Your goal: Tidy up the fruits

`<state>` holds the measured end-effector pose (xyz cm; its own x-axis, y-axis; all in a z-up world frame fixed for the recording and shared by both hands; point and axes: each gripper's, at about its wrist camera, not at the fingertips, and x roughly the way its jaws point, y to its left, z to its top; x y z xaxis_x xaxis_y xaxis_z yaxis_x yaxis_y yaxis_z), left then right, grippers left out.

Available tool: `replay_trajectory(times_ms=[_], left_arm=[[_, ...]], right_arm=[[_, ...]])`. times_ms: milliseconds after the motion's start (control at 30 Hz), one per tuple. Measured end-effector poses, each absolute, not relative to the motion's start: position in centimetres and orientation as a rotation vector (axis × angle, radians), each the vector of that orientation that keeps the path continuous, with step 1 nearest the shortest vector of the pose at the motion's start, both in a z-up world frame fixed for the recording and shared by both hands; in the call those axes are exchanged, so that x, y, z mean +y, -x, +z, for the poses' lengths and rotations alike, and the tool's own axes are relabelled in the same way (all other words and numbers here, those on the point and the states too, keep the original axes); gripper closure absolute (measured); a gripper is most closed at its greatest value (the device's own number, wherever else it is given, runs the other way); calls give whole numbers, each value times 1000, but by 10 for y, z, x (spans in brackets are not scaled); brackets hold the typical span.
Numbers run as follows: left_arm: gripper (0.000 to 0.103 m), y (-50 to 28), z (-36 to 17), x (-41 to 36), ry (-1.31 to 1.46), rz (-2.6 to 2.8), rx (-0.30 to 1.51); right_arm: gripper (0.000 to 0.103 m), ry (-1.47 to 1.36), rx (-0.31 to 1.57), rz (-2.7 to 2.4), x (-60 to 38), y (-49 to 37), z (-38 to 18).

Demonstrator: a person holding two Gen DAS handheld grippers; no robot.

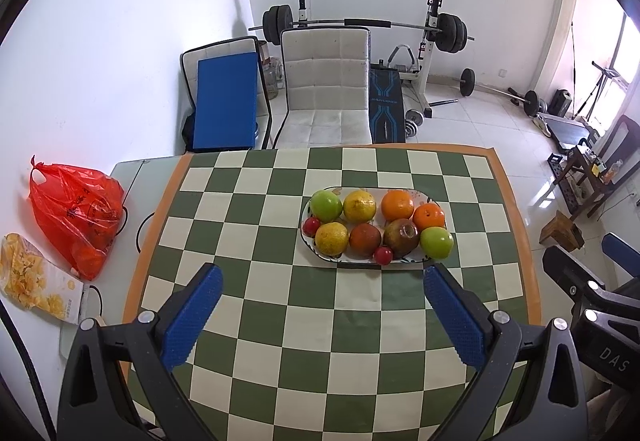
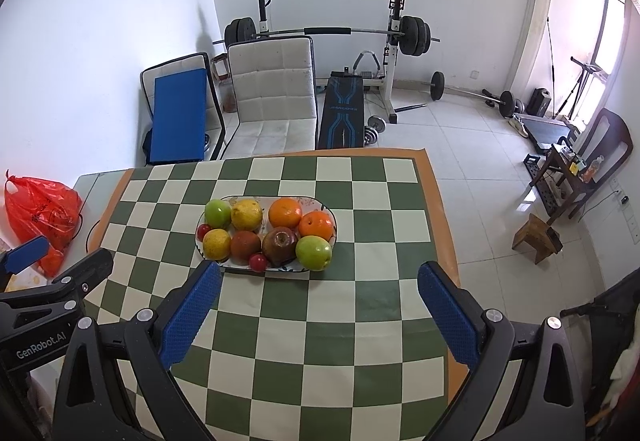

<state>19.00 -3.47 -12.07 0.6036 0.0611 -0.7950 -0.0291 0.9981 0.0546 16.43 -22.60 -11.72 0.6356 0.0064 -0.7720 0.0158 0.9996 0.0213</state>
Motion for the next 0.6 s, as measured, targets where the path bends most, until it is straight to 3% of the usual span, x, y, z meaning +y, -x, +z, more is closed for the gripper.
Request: replay_trajectory(times_ms=[600], left_arm=[[0,-190,-119,-34,-30,50,917]], right_arm=[[2,-35,881,-4,-225,-165,-116]])
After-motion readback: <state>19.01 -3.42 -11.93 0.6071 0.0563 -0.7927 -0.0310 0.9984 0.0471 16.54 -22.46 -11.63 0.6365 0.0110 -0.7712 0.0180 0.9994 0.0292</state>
